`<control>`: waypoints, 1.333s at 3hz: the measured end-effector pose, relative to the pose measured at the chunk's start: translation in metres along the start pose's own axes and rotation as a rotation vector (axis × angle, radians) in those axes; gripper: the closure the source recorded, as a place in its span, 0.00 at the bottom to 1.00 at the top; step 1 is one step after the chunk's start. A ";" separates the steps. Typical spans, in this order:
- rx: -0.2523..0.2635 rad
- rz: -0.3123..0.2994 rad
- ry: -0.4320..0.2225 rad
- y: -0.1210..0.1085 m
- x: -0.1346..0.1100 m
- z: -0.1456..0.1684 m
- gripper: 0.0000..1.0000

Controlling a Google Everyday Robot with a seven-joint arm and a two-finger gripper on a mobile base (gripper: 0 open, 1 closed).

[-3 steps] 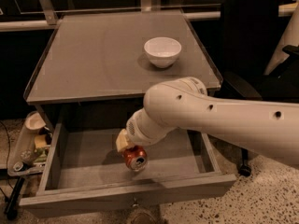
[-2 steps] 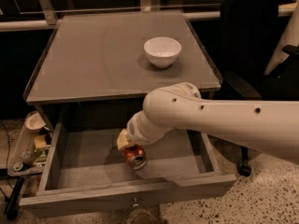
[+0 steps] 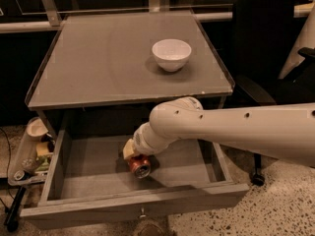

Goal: Place coke can into top drawer

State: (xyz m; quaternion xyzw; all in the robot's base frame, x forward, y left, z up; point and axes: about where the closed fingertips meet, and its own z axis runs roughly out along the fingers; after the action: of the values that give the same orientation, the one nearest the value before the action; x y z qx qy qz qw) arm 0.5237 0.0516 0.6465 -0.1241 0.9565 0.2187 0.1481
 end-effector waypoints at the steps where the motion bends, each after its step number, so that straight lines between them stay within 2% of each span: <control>1: -0.001 0.001 0.001 0.000 0.000 0.001 0.81; 4: -0.001 0.000 0.001 0.000 0.000 0.001 0.12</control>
Offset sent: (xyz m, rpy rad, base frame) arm 0.0001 0.0003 -0.0011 0.0006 0.0011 0.0001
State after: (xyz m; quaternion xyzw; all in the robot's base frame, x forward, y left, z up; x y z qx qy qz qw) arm 0.5238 0.0520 0.6455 -0.1240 0.9565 0.2191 0.1476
